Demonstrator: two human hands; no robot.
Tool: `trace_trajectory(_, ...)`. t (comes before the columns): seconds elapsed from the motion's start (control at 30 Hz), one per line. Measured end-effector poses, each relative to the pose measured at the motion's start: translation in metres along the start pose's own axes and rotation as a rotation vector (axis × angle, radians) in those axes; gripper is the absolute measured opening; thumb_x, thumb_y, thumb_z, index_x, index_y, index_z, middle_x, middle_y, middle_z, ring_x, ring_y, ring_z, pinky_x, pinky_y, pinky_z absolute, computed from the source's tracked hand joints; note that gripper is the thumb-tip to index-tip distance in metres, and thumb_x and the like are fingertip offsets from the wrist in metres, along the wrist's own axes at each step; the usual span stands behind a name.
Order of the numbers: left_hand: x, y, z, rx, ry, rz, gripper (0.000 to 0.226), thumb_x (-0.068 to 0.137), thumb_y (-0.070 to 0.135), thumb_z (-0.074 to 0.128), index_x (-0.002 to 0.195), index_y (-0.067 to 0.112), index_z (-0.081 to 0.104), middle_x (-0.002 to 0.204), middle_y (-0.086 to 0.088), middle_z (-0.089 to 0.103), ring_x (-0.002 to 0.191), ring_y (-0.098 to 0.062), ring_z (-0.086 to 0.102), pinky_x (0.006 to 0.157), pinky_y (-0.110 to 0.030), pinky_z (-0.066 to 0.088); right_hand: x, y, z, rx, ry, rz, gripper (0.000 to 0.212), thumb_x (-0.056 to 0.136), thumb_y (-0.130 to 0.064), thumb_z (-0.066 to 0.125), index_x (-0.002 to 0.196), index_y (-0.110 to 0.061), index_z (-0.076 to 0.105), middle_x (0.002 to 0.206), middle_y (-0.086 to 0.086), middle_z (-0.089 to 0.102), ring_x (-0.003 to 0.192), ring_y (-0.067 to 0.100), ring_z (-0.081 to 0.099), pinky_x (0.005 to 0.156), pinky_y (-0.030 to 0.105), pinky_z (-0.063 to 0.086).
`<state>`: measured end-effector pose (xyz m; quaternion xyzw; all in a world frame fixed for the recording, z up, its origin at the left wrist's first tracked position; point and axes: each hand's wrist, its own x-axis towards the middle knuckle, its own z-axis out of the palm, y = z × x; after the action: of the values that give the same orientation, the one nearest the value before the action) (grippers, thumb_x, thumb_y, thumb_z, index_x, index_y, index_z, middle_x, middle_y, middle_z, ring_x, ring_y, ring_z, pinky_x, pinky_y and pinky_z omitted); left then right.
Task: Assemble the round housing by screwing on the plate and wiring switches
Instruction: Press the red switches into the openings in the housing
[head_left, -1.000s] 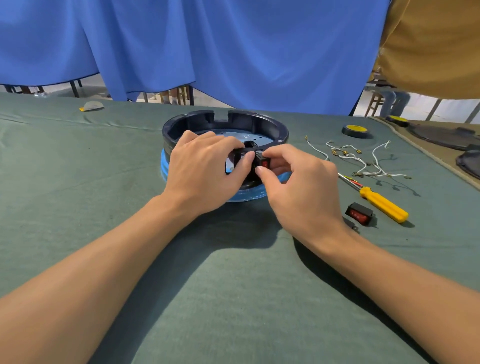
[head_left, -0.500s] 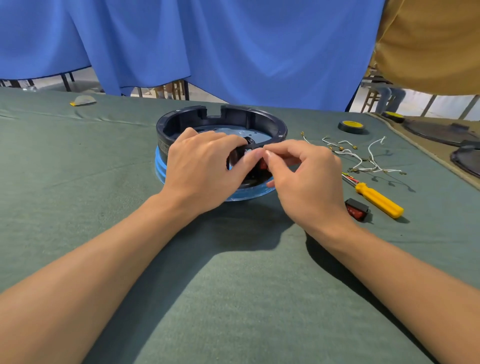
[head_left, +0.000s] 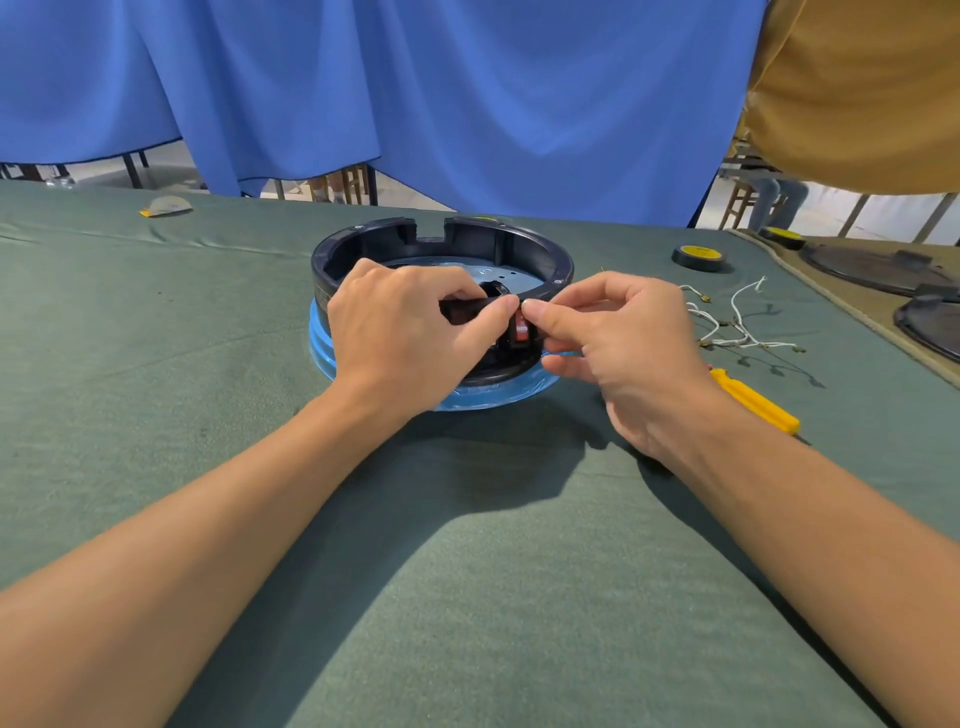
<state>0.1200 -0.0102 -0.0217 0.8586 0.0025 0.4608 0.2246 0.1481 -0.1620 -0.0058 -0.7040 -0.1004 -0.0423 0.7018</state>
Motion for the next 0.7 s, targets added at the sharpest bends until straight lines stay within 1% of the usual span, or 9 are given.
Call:
trace_trajectory(0.13, 0.002, 0.002, 0.001, 0.032, 0.029, -0.004, 0.042, 0.079, 0.061, 0.054, 0.081, 0.028, 0.079, 0.067, 0.002, 0.072, 0.072, -0.028, 0.061, 0.075, -0.026, 0.027, 0.003, -0.004, -0.002, 0.035, 0.015, 0.113, 0.025, 0.067, -0.013, 0.087, 0.068, -0.008, 0.063, 0.067, 0.008, 0.066, 0.054, 0.013, 0.060, 0.048, 0.020, 0.049)
trace_trajectory(0.2, 0.002, 0.002, -0.001, 0.052, 0.019, 0.046, 0.040, 0.080, 0.058, 0.055, 0.082, 0.025, 0.078, 0.067, 0.001, 0.071, 0.071, -0.029, 0.061, 0.075, -0.026, 0.027, 0.004, -0.003, -0.001, -0.024, 0.041, 0.092, 0.027, 0.067, -0.017, 0.088, 0.067, -0.008, 0.062, 0.063, 0.007, 0.066, 0.050, 0.012, 0.058, 0.047, 0.020, 0.049)
trace_trajectory(0.33, -0.002, -0.005, -0.009, 0.105, -0.142, 0.264, 0.044, 0.079, 0.053, 0.061, 0.098, 0.016, 0.074, 0.085, 0.001, 0.074, 0.081, -0.026, 0.063, 0.082, -0.031, 0.027, 0.006, 0.000, -0.004, -0.210, 0.012, -0.052, 0.021, 0.077, -0.024, 0.081, 0.068, -0.012, 0.066, 0.062, 0.004, 0.068, 0.050, 0.010, 0.060, 0.052, 0.025, 0.052)
trace_trajectory(0.43, -0.003, -0.004, -0.010, 0.082, -0.134, 0.243, 0.045, 0.076, 0.052, 0.064, 0.101, 0.015, 0.073, 0.089, 0.002, 0.074, 0.083, -0.024, 0.062, 0.082, -0.030, 0.025, 0.011, 0.003, -0.017, -0.388, 0.050, -0.195, 0.013, 0.084, -0.024, 0.072, 0.073, -0.018, 0.068, 0.069, -0.002, 0.070, 0.064, 0.013, 0.066, 0.065, 0.035, 0.057)
trace_trajectory(0.5, -0.004, -0.001, -0.008, 0.084, -0.102, 0.221, 0.043, 0.075, 0.050, 0.066, 0.098, 0.014, 0.075, 0.085, 0.002, 0.073, 0.079, -0.025, 0.061, 0.083, -0.031, 0.027, 0.011, 0.004, -0.026, -0.558, 0.047, -0.378, 0.003, 0.083, -0.023, 0.071, 0.083, -0.020, 0.071, 0.072, -0.012, 0.068, 0.067, 0.006, 0.063, 0.076, 0.019, 0.052)
trace_trajectory(0.53, -0.004, 0.000, -0.007, 0.090, -0.083, 0.215, 0.041, 0.075, 0.047, 0.069, 0.096, 0.013, 0.075, 0.081, 0.001, 0.072, 0.077, -0.026, 0.061, 0.082, -0.032, 0.028, 0.009, 0.004, -0.027, -0.635, 0.019, -0.470, 0.005, 0.083, -0.023, 0.072, 0.088, -0.021, 0.071, 0.073, -0.015, 0.066, 0.066, 0.002, 0.061, 0.074, 0.009, 0.045)
trace_trajectory(0.57, -0.004, 0.000, -0.006, 0.097, -0.069, 0.208, 0.038, 0.075, 0.045, 0.073, 0.094, 0.013, 0.075, 0.077, 0.000, 0.070, 0.074, -0.027, 0.061, 0.082, -0.033, 0.029, 0.007, 0.005, -0.028, -0.686, -0.023, -0.534, 0.010, 0.082, -0.023, 0.073, 0.091, -0.022, 0.071, 0.073, -0.015, 0.065, 0.064, 0.003, 0.059, 0.070, 0.009, 0.042)
trace_trajectory(0.63, -0.004, -0.001, -0.004, 0.105, -0.063, 0.188, 0.033, 0.074, 0.040, 0.080, 0.092, 0.012, 0.075, 0.072, 0.001, 0.065, 0.069, -0.025, 0.058, 0.081, -0.030, 0.026, 0.005, 0.007, -0.025, -0.729, -0.088, -0.588, 0.014, 0.080, -0.023, 0.075, 0.094, -0.021, 0.072, 0.075, -0.012, 0.066, 0.063, 0.006, 0.058, 0.068, 0.017, 0.043)
trace_trajectory(0.7, -0.003, -0.002, -0.004, 0.107, -0.064, 0.183, 0.032, 0.073, 0.038, 0.083, 0.091, 0.013, 0.075, 0.067, 0.006, 0.055, 0.065, -0.019, 0.048, 0.077, -0.024, 0.020, 0.004, 0.009, -0.020, -0.740, -0.101, -0.607, 0.012, 0.080, -0.021, 0.075, 0.092, -0.019, 0.073, 0.075, -0.010, 0.066, 0.063, 0.006, 0.055, 0.066, 0.018, 0.041)
